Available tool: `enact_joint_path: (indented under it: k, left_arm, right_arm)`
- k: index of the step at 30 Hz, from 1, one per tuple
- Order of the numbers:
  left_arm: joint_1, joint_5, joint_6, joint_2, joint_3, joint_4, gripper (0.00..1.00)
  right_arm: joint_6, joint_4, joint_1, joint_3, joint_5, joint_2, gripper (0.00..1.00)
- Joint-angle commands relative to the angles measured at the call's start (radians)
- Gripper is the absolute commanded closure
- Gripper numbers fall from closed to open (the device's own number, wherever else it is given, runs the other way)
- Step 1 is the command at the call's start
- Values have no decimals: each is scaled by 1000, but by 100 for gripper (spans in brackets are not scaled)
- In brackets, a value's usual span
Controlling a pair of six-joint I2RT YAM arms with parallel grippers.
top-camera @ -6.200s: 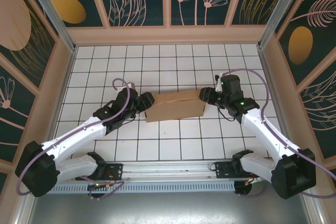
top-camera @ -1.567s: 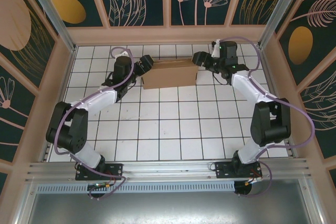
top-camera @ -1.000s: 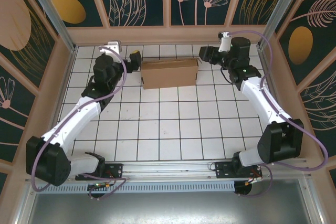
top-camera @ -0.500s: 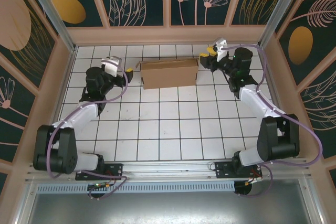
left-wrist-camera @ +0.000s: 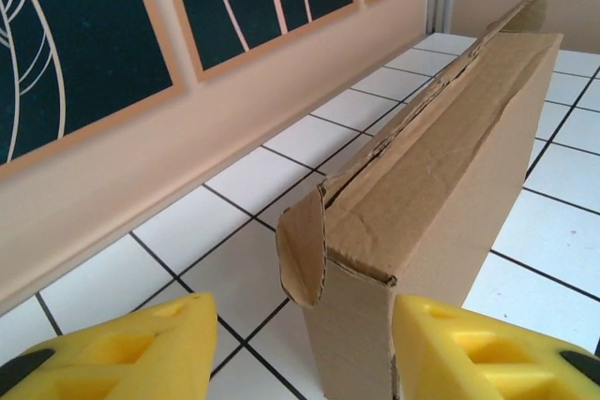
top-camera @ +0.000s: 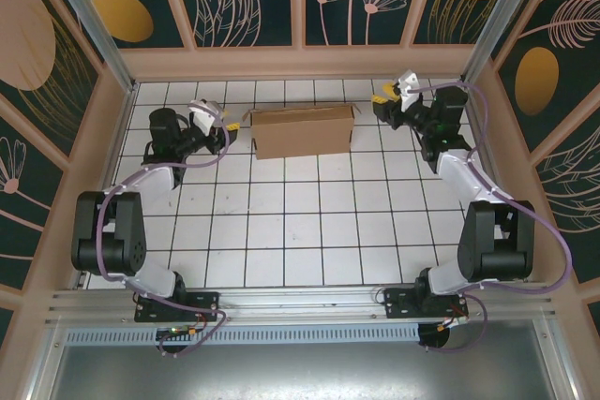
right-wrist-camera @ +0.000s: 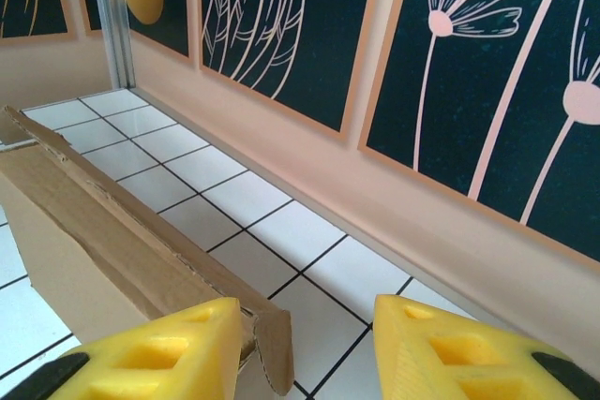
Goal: Fold the paper box
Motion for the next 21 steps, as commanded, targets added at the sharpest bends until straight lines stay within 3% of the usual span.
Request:
enact_joint_path:
  k: [1, 12, 21]
  left_arm:
    - [0, 45, 59, 37, 62, -51, 49]
    - [-20, 88, 120, 101, 180, -188, 53]
    - [-72, 19, 114, 168, 231, -230, 58]
  right_arm:
    - [-13, 0, -3, -32, -24, -1, 58]
    - [22, 23, -1, -39, -4, 25, 59]
    - [32, 28, 7, -34, 3, 43, 60]
